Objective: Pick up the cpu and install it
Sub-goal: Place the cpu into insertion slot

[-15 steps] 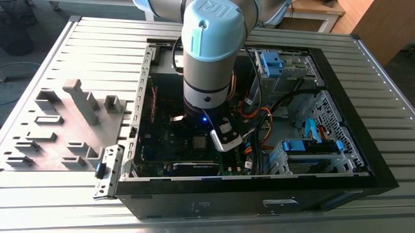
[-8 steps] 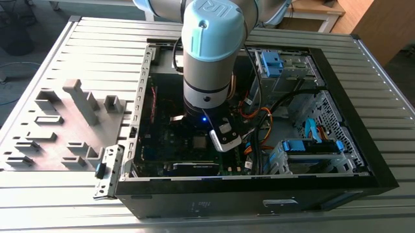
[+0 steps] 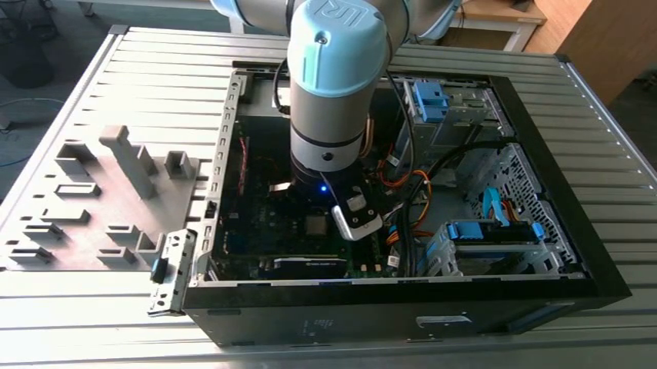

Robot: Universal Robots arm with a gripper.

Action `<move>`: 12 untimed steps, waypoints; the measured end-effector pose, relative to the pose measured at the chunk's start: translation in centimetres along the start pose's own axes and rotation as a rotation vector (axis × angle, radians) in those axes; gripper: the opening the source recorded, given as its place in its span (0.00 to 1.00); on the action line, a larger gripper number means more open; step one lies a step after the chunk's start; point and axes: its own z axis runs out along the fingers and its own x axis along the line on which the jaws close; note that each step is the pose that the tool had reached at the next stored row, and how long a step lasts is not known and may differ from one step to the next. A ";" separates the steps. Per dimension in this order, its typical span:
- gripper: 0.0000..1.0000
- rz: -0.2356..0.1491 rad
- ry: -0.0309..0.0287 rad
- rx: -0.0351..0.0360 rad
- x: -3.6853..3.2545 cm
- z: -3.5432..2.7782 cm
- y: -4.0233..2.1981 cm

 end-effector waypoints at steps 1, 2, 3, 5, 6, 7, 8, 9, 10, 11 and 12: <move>0.47 0.000 0.0001 0.0002 -0.03 -0.01 0.00; 0.47 -0.001 0.0003 0.0003 -0.09 -0.02 0.00; 0.47 -0.003 0.0003 0.0004 -0.16 -0.02 0.00; 0.47 -0.008 0.0003 0.0005 -0.26 -0.02 0.00; 0.47 -0.009 0.0002 0.0005 -0.26 -0.02 0.00; 0.47 -0.010 0.0002 0.0004 -0.26 -0.02 0.00; 0.47 -0.010 0.0002 0.0003 -0.26 -0.02 0.00; 0.47 -0.010 0.0002 0.0004 -0.26 -0.02 0.00; 0.47 -0.010 0.0002 0.0003 -0.26 -0.02 0.00; 0.47 -0.011 0.0001 0.0003 -0.27 -0.01 0.00; 0.47 -0.014 0.0002 0.0004 -0.26 -0.02 0.00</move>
